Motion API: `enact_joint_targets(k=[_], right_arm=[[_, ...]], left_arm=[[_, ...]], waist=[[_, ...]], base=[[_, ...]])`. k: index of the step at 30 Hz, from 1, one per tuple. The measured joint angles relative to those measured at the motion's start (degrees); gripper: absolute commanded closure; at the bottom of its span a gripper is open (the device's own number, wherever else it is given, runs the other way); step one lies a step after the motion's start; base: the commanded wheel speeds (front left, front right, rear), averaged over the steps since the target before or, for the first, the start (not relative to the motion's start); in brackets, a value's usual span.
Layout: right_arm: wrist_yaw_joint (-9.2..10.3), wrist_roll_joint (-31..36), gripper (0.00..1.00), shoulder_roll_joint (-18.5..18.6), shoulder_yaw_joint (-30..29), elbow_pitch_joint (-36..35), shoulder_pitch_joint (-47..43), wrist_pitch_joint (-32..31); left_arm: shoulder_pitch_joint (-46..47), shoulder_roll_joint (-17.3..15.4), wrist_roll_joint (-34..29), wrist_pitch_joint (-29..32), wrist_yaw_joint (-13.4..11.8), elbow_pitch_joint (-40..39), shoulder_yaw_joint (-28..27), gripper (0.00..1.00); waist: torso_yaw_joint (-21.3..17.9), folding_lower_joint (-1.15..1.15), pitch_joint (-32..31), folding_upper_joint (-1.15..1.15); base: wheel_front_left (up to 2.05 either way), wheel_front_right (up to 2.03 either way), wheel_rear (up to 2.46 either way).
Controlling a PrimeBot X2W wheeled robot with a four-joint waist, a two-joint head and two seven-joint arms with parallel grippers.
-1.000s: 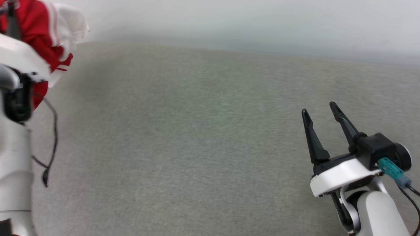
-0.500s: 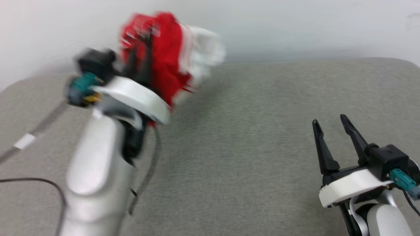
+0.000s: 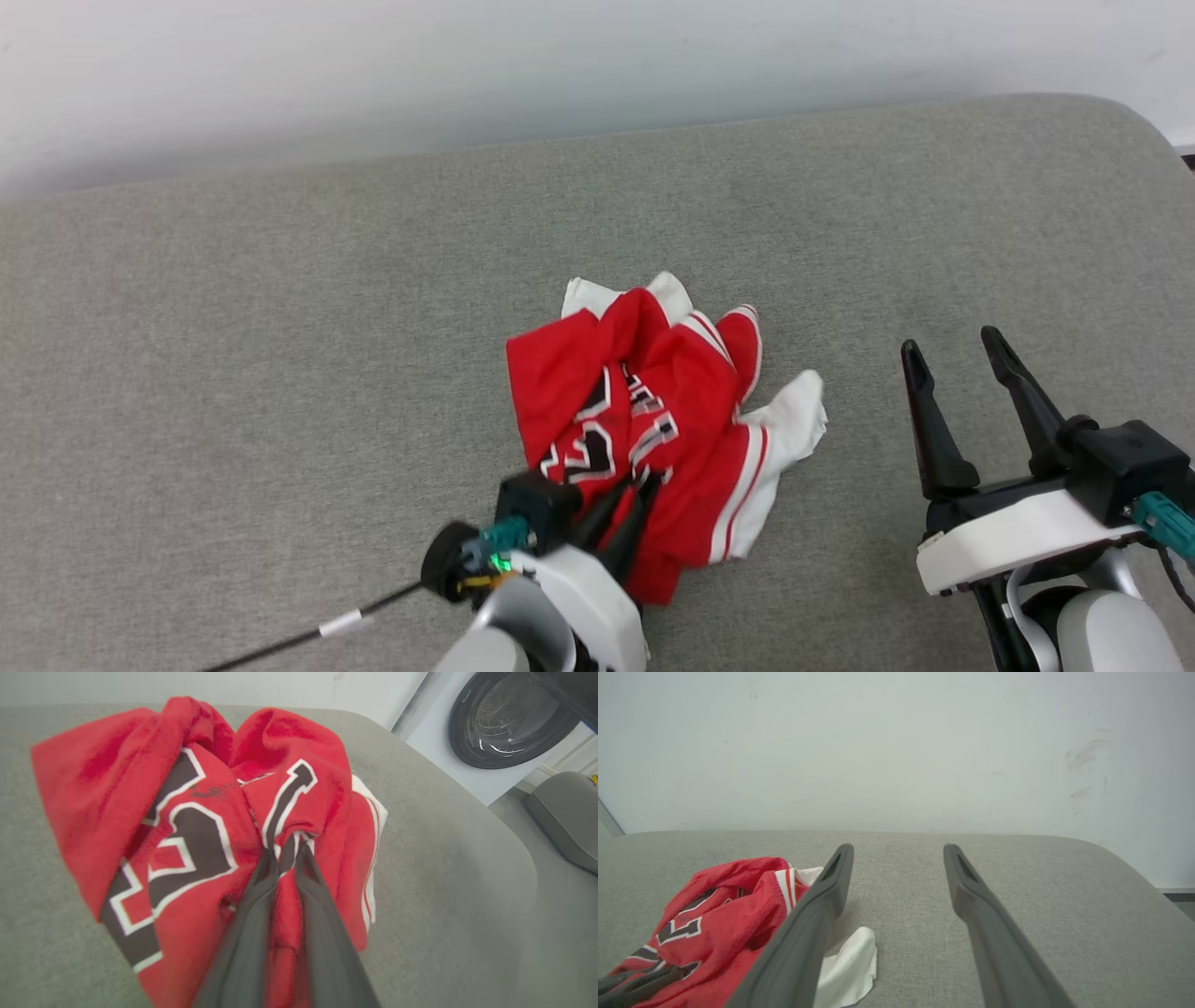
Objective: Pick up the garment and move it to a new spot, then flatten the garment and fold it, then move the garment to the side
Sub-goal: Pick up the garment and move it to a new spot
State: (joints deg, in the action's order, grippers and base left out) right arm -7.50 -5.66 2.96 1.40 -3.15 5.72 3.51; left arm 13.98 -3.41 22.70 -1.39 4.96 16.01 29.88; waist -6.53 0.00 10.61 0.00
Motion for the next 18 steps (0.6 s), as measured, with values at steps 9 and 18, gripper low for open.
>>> enact_joint_targets(k=[9, 18], right_arm=[[0.00, -0.3, 0.00, 0.0, -1.1, 0.6, 0.0, 0.1], [0.00, -0.3, 0.00, 0.0, -2.7, 0.4, -2.2, -0.6]], left_arm=[[-2.8, 0.1, -0.9, -6.8, -0.5, -0.8, 1.6, 0.00], [0.9, -1.3, -2.1, -11.5, -3.9, -6.6, -3.2, 0.00]], waist=[[2.3, 0.00, -1.3, 0.00], [5.8, 0.00, -4.8, 0.00]], base=[[0.00, 0.00, 0.00], [0.00, 0.00, 0.00]])
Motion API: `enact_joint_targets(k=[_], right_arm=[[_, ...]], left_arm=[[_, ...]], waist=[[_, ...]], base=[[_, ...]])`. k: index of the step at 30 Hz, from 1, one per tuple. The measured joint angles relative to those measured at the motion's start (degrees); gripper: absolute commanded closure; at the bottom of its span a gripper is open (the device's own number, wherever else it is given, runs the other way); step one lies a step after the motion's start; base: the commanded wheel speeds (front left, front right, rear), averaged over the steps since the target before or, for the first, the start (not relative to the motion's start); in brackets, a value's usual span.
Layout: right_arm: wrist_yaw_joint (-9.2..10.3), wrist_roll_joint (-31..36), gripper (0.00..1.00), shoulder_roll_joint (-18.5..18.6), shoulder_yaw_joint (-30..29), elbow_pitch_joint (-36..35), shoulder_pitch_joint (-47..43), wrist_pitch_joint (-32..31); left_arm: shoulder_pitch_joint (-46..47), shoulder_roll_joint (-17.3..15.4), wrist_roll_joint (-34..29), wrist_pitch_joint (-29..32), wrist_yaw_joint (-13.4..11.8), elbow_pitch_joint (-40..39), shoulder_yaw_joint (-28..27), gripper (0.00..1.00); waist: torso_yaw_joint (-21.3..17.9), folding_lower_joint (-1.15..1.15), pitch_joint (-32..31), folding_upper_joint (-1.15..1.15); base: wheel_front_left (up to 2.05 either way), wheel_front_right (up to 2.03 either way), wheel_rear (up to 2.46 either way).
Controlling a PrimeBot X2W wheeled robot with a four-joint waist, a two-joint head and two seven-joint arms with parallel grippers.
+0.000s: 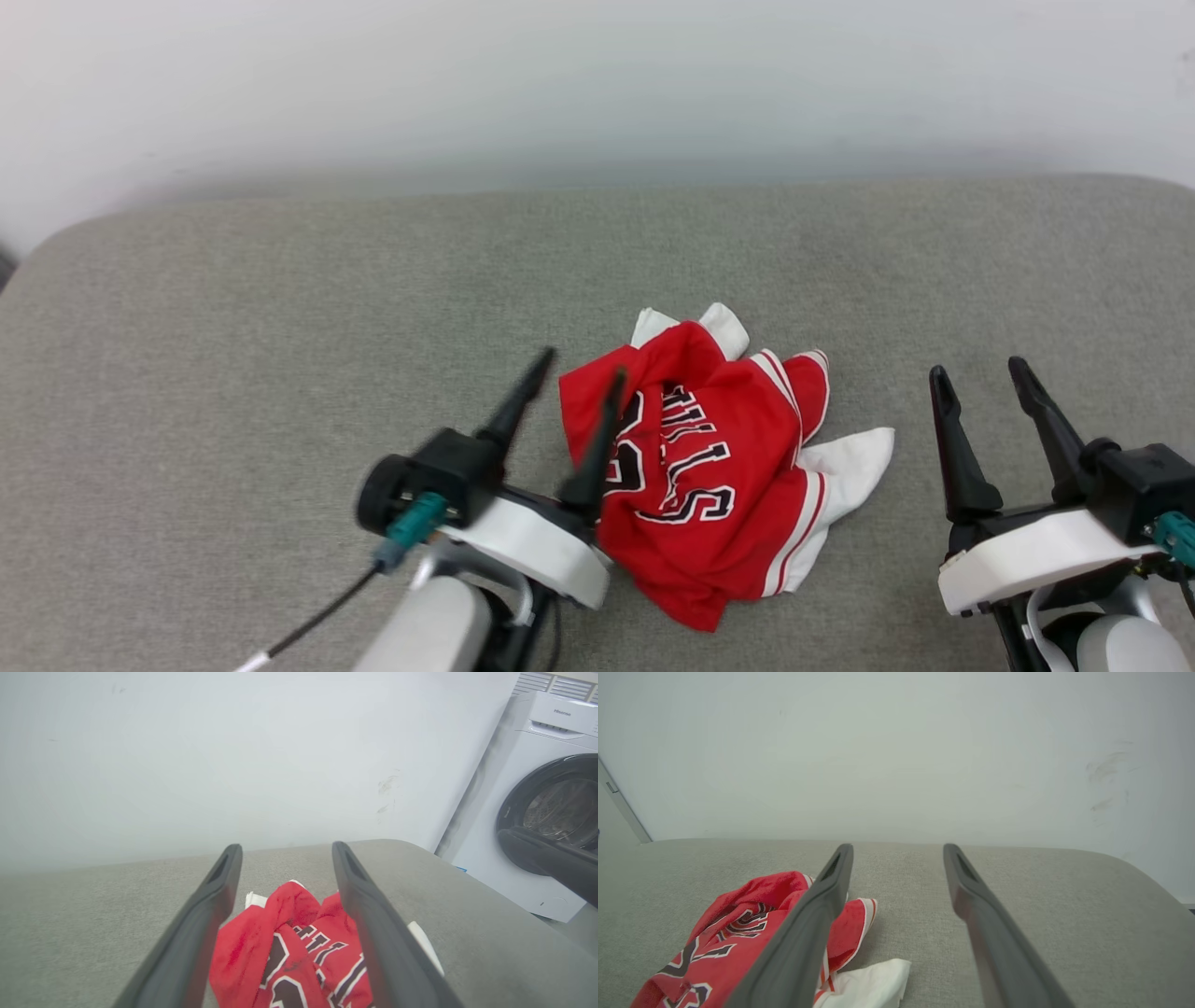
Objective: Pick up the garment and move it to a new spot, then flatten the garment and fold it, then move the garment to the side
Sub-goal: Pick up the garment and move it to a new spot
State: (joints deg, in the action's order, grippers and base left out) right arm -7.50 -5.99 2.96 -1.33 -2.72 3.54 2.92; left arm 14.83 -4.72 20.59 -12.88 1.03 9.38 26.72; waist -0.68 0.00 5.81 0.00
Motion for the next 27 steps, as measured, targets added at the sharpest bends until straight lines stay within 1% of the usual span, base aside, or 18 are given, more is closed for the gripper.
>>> enact_joint_targets(k=[5, 10, 13, 16, 27], right_arm=[[0.00, -0.9, 0.00, 0.0, -0.8, 0.1, -1.7, -0.3], [0.00, -1.5, 0.00, 0.0, -1.4, 0.0, -3.6, -0.5], [0.00, -1.8, 0.00, 0.0, -1.6, -0.1, -4.8, -0.7], [0.00, -2.1, 0.00, 0.0, -1.6, -0.3, -6.1, -1.0], [0.00, -2.3, 0.00, 0.0, -1.9, -1.7, -7.4, -1.8]], left_arm=[[0.6, -2.1, 1.2, -0.7, -3.5, 0.5, -5.8, 0.00], [-1.7, -4.8, 2.4, -0.9, -5.5, 1.5, -9.4, 0.00], [-4.0, -6.7, 2.5, -0.5, -6.1, 1.8, -10.5, 0.00], [-6.2, -7.7, 2.7, 0.1, -6.1, 1.7, -10.4, 0.00], [-8.6, -8.8, 2.7, 1.4, -6.7, 0.1, -9.4, 0.00]], waist=[[1.3, 0.00, -2.0, 0.00], [2.3, 0.00, -3.8, 0.00], [2.2, 0.00, -4.9, 0.00], [1.8, 0.00, -5.8, 0.00], [1.0, 0.00, -6.6, 0.00]], base=[[0.00, 0.00, 0.00], [0.00, 0.00, 0.00], [0.00, 0.00, 0.00], [0.00, 0.00, 0.00], [0.00, 0.00, 0.00]])
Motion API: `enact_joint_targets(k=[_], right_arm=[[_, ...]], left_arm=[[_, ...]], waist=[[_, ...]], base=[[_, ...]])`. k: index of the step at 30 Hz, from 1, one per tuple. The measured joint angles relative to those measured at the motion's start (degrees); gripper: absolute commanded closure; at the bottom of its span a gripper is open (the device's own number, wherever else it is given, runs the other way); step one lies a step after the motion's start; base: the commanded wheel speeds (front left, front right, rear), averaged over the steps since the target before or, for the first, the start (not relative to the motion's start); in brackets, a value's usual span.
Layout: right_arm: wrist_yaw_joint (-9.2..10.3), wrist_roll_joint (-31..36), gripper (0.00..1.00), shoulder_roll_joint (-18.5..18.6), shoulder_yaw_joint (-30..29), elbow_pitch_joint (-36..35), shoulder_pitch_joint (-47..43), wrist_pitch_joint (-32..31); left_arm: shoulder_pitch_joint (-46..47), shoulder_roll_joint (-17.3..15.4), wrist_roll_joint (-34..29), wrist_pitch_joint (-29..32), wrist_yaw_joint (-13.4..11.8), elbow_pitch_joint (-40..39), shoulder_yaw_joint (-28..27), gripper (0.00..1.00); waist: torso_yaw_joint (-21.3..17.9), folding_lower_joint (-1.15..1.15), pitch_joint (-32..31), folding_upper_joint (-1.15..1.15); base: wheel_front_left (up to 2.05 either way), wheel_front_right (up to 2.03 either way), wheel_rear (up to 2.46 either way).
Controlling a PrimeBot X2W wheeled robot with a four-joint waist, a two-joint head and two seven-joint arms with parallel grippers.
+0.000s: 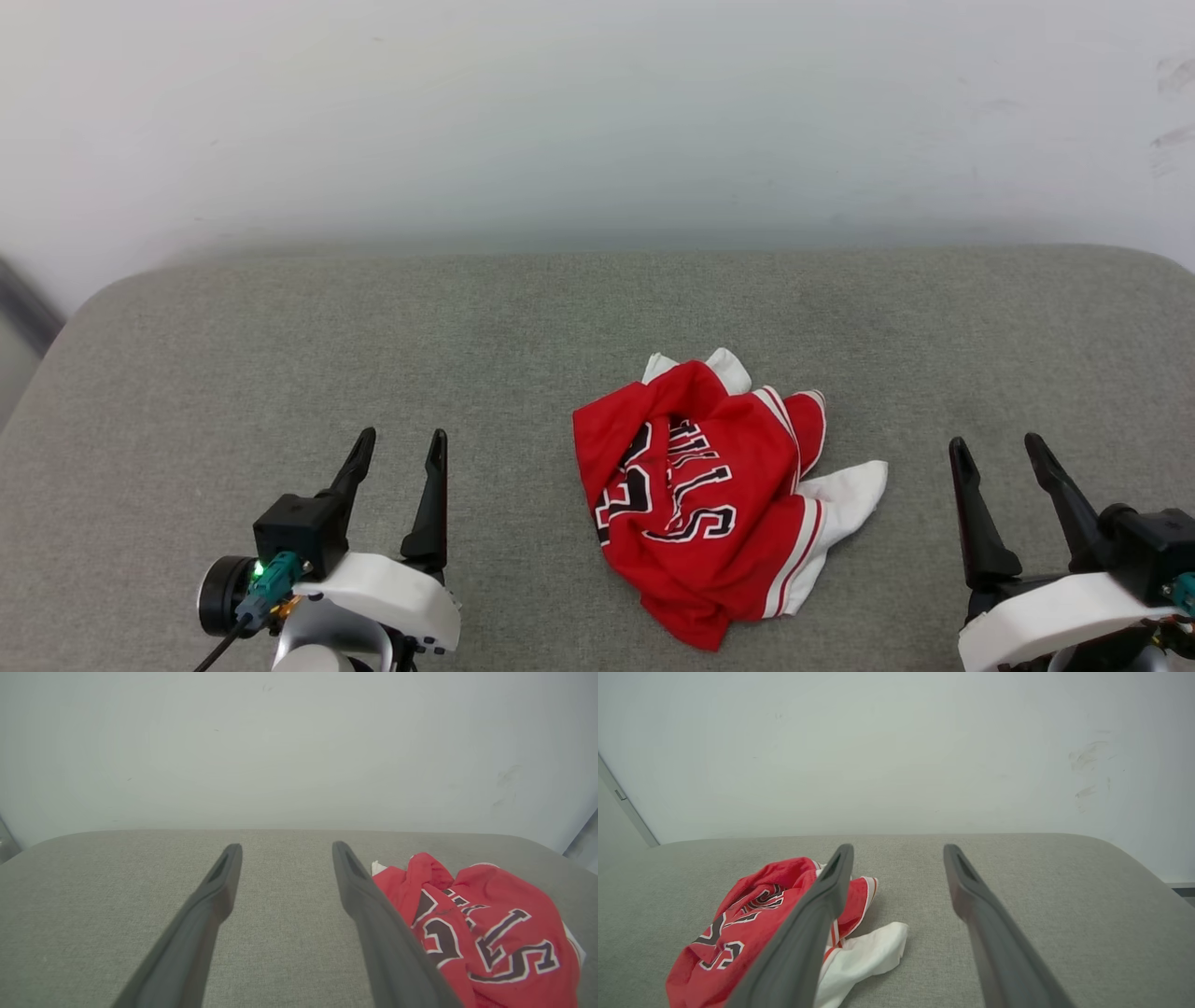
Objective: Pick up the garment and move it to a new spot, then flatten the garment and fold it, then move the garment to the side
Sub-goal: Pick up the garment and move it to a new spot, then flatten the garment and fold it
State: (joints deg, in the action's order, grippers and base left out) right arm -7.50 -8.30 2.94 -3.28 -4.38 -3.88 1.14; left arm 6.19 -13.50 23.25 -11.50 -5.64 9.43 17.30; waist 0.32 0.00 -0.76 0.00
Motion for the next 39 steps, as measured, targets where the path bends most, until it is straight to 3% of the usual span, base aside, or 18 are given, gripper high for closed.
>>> enact_joint_targets(k=[9, 10, 17, 22, 26, 37, 38, 39], right_arm=[[0.00, -1.8, 0.00, -0.1, -3.0, 1.8, -0.4, -2.6], [0.00, -4.7, 0.00, 0.0, -3.9, 3.0, -0.5, -4.9], [0.00, -6.7, 0.00, 0.0, -7.7, 6.1, 2.2, -23.8], [0.01, -6.6, 0.00, 0.3, -6.0, 5.1, 7.0, -39.7], [0.01, -6.8, 0.00, 2.2, -3.4, 4.2, 9.5, -48.3], [0.00, -8.5, 0.00, 4.2, -0.9, 11.0, 14.3, -53.1], [0.00, -8.5, 0.13, 4.3, -0.6, 11.5, 14.4, -53.0], [0.00, -8.9, 0.62, 4.3, -0.5, 11.8, 14.5, -52.7]], left_arm=[[0.0, 0.1, 0.0, -0.1, -0.4, -1.0, 0.6, 0.00], [0.1, 0.2, 0.0, -0.1, -0.4, -1.1, 0.7, 0.00], [2.5, 1.1, -0.6, -1.4, -0.4, -3.3, 1.2, 0.00], [4.6, 2.0, -1.6, -2.2, 0.2, -4.2, 2.3, 0.00], [6.2, 3.1, -2.1, -2.8, 0.6, -4.4, 2.7, 0.00], [8.3, 4.3, -2.9, -3.4, 1.6, -3.1, 2.7, 0.00], [8.3, 4.4, -3.0, -3.4, 1.6, -2.9, 2.7, 0.00], [8.3, 4.4, -3.1, -3.4, 1.6, -2.7, 2.6, 0.00]], waist=[[0.4, 0.00, 0.2, 0.00], [0.6, 0.00, 0.3, 0.00], [2.5, 0.00, 3.2, 0.00], [4.4, 0.00, 6.5, 0.00], [6.5, 0.00, 9.1, 0.00], [10.4, 0.00, 14.2, 0.00], [10.4, 0.00, 14.3, 0.00], [10.4, 0.00, 14.3, 0.00]], base=[[0.00, 0.00, 0.00], [0.00, 0.00, 0.00], [0.00, 0.00, 0.00], [0.00, 0.00, 0.00], [0.00, 0.00, 0.00], [0.00, 0.00, 0.00], [0.00, 0.00, 0.00], [0.00, 0.00, 0.00]])
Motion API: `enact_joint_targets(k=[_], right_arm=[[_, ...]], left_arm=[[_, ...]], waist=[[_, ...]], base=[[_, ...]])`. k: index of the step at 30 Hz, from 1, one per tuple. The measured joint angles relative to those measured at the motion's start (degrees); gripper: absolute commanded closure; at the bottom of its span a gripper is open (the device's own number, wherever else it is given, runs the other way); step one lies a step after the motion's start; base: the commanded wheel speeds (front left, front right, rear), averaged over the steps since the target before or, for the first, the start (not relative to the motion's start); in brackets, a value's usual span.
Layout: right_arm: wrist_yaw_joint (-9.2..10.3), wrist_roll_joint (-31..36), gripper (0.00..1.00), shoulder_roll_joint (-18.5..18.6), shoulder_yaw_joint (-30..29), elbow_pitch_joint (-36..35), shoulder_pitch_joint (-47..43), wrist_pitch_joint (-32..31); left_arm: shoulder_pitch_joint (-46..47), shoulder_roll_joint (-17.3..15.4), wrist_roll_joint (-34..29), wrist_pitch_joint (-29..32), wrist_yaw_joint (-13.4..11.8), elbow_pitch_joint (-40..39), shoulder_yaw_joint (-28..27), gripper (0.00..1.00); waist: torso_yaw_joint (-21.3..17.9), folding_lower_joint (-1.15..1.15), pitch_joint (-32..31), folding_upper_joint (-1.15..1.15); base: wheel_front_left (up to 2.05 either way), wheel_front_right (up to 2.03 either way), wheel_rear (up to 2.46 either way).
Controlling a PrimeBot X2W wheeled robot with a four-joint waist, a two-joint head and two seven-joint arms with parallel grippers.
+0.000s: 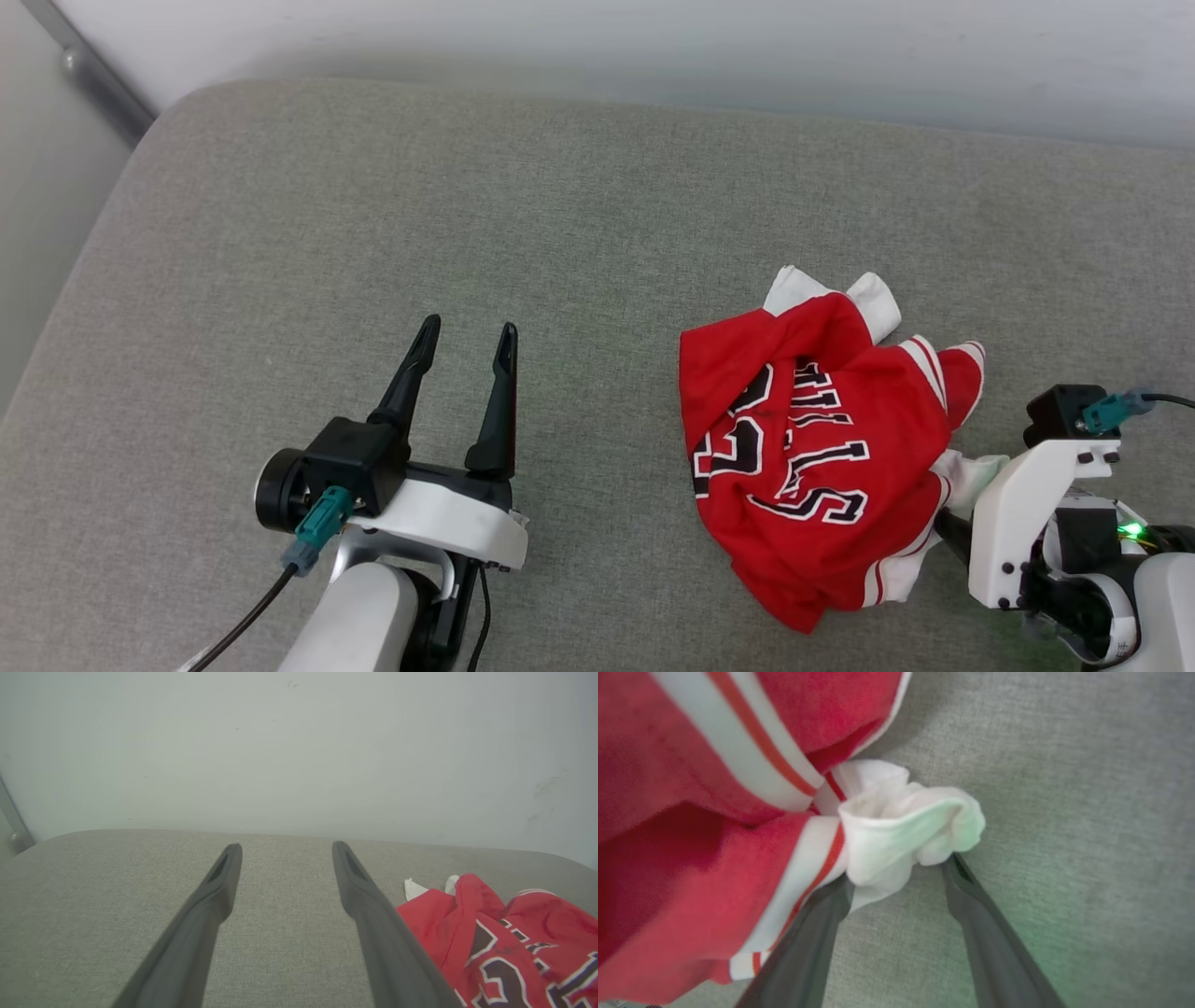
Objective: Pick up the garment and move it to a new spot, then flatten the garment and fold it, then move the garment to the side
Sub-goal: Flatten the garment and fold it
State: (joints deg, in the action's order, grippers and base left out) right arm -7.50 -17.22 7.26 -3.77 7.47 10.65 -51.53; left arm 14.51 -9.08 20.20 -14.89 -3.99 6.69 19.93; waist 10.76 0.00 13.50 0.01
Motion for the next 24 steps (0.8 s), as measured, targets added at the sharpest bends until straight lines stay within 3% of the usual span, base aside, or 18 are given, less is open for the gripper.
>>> enact_joint_targets(k=[1, 7, 13, 18, 24], right_arm=[[0.00, -0.5, 1.00, 0.0, 0.1, 0.3, 0.0, 0.4], [0.00, -1.4, 1.00, 0.6, 2.2, -1.1, 0.1, 4.5], [0.00, 0.0, 1.00, 2.6, -0.2, -9.0, 1.0, 6.3], [0.00, 1.5, 1.00, 2.9, -8.8, -13.6, 0.9, 3.1], [0.00, 1.6, 1.00, 2.1, -20.6, -7.4, -3.3, -0.5]], left_arm=[[0.0, 0.0, -0.1, 0.0, 0.0, 0.1, 0.0, 0.00], [-0.4, -0.4, -0.3, 0.0, -0.1, 0.5, -1.0, 0.00], [-1.6, -1.1, -0.3, -0.1, -0.4, 0.4, -1.8, 0.00], [-2.3, -1.5, -0.2, -0.1, -0.6, -0.1, -2.1, 0.00], [-2.2, -1.6, -0.2, 0.5, -0.6, -0.2, -1.6, 0.00]], waist=[[0.0, 0.00, -0.1, 0.00], [-1.7, 0.00, -1.1, 0.00], [-4.9, 0.00, -2.8, 0.00], [-8.0, 0.00, -3.6, 0.00], [-9.6, 0.00, -2.9, 0.00]], base=[[0.00, 0.00, 0.00], [0.00, 0.00, 0.00], [0.00, 0.00, 0.00], [0.00, 0.00, 0.00], [0.00, 0.00, 0.00]])
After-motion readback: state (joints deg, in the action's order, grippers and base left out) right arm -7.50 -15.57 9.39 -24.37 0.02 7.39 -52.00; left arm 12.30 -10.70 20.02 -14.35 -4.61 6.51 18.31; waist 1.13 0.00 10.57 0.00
